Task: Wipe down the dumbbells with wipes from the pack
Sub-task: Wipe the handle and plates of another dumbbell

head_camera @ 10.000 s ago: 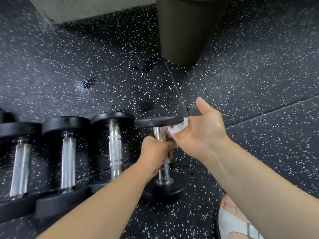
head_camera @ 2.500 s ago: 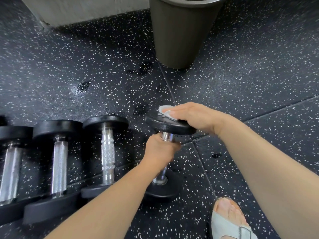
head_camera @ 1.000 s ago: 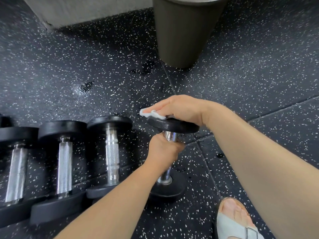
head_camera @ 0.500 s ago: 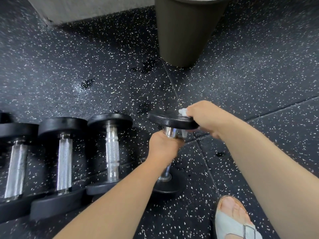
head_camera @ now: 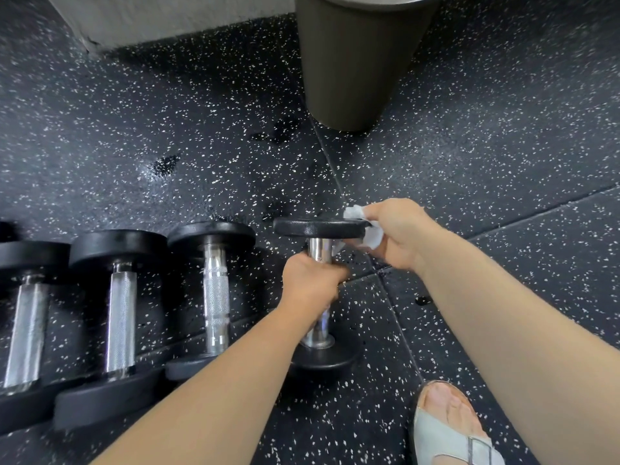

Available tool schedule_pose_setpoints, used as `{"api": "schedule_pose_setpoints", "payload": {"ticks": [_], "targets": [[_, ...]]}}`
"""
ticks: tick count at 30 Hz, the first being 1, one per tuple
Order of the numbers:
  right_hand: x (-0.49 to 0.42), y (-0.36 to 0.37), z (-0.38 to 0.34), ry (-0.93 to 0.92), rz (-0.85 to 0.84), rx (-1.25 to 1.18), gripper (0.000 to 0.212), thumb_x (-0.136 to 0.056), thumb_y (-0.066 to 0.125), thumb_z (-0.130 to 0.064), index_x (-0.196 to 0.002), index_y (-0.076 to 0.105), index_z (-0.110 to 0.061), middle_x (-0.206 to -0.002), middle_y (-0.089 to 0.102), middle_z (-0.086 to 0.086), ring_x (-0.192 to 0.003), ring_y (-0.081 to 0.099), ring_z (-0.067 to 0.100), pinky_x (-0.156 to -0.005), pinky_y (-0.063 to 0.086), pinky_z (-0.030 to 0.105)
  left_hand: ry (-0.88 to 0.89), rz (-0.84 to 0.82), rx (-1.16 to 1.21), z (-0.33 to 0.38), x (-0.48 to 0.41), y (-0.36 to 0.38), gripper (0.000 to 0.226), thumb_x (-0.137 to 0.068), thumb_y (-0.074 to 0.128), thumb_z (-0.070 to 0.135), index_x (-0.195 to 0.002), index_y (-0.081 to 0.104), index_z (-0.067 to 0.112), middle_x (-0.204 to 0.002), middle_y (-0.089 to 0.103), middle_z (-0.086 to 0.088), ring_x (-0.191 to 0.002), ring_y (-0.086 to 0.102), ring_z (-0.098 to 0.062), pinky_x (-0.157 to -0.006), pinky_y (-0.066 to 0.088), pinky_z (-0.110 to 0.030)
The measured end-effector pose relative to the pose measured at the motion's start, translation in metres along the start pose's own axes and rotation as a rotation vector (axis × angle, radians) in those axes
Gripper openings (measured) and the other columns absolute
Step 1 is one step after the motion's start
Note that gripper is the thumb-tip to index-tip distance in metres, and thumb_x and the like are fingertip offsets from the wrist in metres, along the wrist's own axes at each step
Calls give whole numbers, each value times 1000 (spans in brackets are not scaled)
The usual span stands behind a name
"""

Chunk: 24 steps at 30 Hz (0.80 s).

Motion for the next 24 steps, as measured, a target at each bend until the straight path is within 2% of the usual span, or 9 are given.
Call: {"api": "schedule_pose_setpoints", "payload": {"ticks": [2,4,6,9,11,14,17,20,24], "targets": [[6,2,-1,-4,32,53,19,-93,46,1,-108,57,6,-103,62,21,-79,65,29,-61,60,35,-7,13,17,-1,-2,-2,19,-73,63,-3,-63,50,7,-53,44,-11,-36,36,-16,-41,31,-21],[18,6,-7,-105,46,206,31,-90,48,-4,-118,54,8,-120,57,28,-105,61,41,-88,55,49,8,17,22,0,-1,-3,22,-72,62,-2,-61,47,9,-52,43,-9,-38,36,-17,-43,32,-23],[40,17,-11,-194,42,321,37,-94,43,-1,-126,48,16,-131,49,35,-120,49,49,-101,43,57,36,14,17,1,1,-3,23,-73,63,1,-62,44,9,-54,40,-9,-38,34,-16,-42,30,-22],[60,22,-14,-341,92,461,22,-91,42,5,-97,63,8,-96,63,27,-91,59,38,-80,49,47,59,16,11,4,5,-4,18,-75,61,1,-65,48,6,-56,41,-11,-39,33,-17,-40,30,-20],[69,30,-14,-406,101,512,24,-92,43,-5,-71,54,-9,-64,49,4,-63,45,25,-59,38,33,67,15,-14,4,6,-6,20,-73,56,-2,-57,47,5,-49,41,-8,-37,33,-16,-37,29,-16],[71,42,-18,-456,99,648,37,-90,45,-13,-53,48,-17,-57,39,-6,-58,38,21,-58,35,32,90,7,-16,6,7,-8,20,-67,56,3,-52,43,6,-47,40,-8,-42,33,-18,-39,28,-17],[62,46,-24,-467,-6,724,26,-85,48,-19,-60,56,-15,-56,43,-3,-64,38,20,-64,36,37,74,12,19,7,9,-9,13,-58,59,12,-63,49,5,-58,41,-13,-49,34,-20,-47,32,-28],[42,37,-26,-360,-85,684,24,-87,54,-24,-76,59,-3,-69,41,12,-61,33,17,-60,31,33,56,13,5,2,5,-5,16,-73,64,5,-70,49,5,-63,44,-13,-52,40,-20,-46,35,-25],[27,26,-22,-269,-73,658,29,-87,59,-32,-92,67,-4,-57,42,-1,-51,33,17,-59,28,31,31,33,39,-1,1,-5,26,-73,62,-1,-58,43,10,-56,44,-11,-43,36,-18,-42,30,-23]]}}
Point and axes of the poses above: each hand's wrist, its own x-axis away from the middle knuckle, its own y-axis out of the palm, z = x × y, the point moved 7 cm from there along -x, towards the middle knuckle
